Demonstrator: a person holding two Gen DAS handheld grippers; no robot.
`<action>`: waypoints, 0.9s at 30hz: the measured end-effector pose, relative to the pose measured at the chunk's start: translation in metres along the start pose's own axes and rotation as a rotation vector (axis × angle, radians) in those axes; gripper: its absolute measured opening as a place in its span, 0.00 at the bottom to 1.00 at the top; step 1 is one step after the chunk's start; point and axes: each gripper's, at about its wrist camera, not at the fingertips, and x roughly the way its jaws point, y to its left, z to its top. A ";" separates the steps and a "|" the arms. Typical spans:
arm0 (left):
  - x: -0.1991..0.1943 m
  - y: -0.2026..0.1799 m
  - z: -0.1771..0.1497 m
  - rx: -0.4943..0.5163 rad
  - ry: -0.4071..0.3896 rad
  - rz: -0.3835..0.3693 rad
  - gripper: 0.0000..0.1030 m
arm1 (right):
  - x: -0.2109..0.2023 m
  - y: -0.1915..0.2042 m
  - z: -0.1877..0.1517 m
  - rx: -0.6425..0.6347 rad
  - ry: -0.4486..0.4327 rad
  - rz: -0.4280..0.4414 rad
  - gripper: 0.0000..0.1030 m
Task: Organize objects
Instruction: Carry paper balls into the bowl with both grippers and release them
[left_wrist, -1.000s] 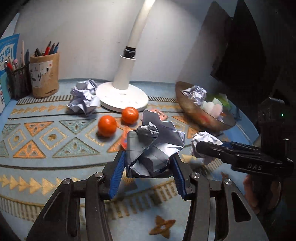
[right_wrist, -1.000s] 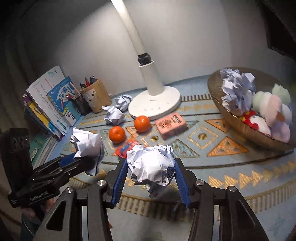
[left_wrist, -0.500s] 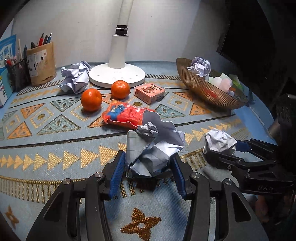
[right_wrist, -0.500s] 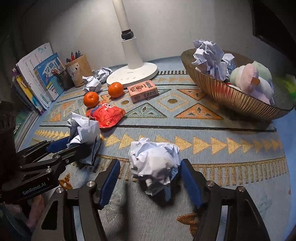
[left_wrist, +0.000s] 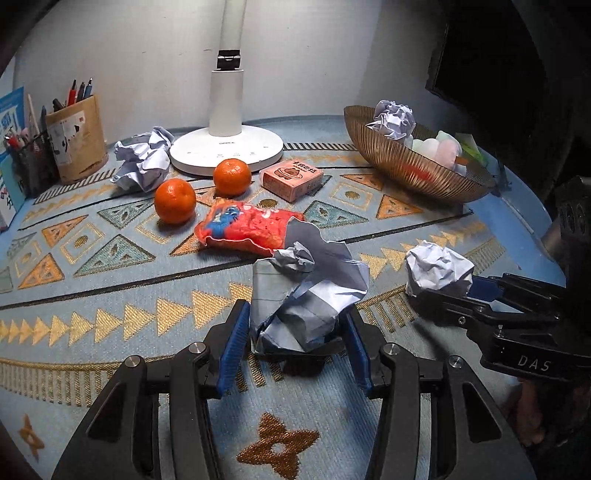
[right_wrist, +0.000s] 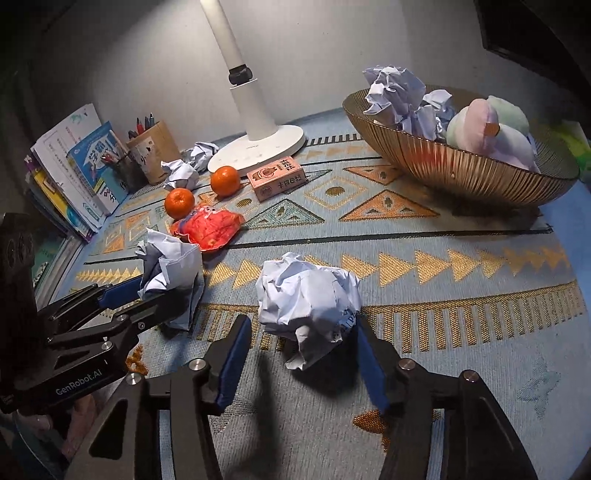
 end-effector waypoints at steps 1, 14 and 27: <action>0.000 0.000 0.000 0.002 0.002 0.003 0.45 | -0.001 0.002 0.000 -0.010 -0.009 -0.010 0.48; -0.011 -0.015 0.014 -0.007 -0.027 -0.023 0.45 | -0.025 -0.023 0.003 0.104 -0.110 0.077 0.36; 0.031 -0.120 0.163 0.169 -0.220 -0.085 0.45 | -0.108 -0.132 0.100 0.220 -0.382 -0.130 0.36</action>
